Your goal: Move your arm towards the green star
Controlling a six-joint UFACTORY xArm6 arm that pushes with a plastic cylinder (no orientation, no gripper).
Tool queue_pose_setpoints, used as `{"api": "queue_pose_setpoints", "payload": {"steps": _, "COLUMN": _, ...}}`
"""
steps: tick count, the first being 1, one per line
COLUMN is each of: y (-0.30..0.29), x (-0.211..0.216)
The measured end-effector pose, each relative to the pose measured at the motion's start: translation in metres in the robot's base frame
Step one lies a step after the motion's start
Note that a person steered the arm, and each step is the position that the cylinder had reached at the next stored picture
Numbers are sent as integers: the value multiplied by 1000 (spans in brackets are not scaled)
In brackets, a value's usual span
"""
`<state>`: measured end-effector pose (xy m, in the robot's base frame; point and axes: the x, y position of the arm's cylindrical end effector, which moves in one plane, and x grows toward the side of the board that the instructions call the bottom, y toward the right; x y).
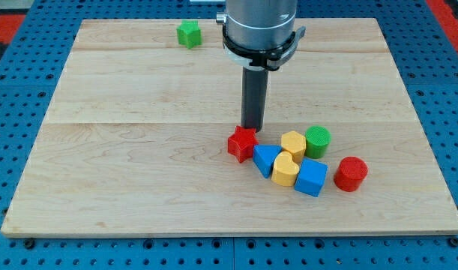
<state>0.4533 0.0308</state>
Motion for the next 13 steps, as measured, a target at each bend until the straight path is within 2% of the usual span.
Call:
{"api": "queue_pose_setpoints", "payload": {"steps": 1, "y": 0, "x": 0}}
{"api": "queue_pose_setpoints", "payload": {"steps": 2, "y": -1, "x": -27}}
{"api": "queue_pose_setpoints", "payload": {"steps": 5, "y": -35, "x": -188}}
{"api": "queue_pose_setpoints", "payload": {"steps": 6, "y": -38, "x": -228}}
{"api": "queue_pose_setpoints", "payload": {"steps": 7, "y": -53, "x": -234}}
{"api": "queue_pose_setpoints", "payload": {"steps": 8, "y": -89, "x": -187}}
{"api": "queue_pose_setpoints", "payload": {"steps": 9, "y": -74, "x": -198}}
{"api": "queue_pose_setpoints", "payload": {"steps": 10, "y": -22, "x": -229}}
{"api": "queue_pose_setpoints", "payload": {"steps": 11, "y": -35, "x": -242}}
{"api": "queue_pose_setpoints", "payload": {"steps": 12, "y": -79, "x": -228}}
{"api": "queue_pose_setpoints", "payload": {"steps": 13, "y": -81, "x": -221}}
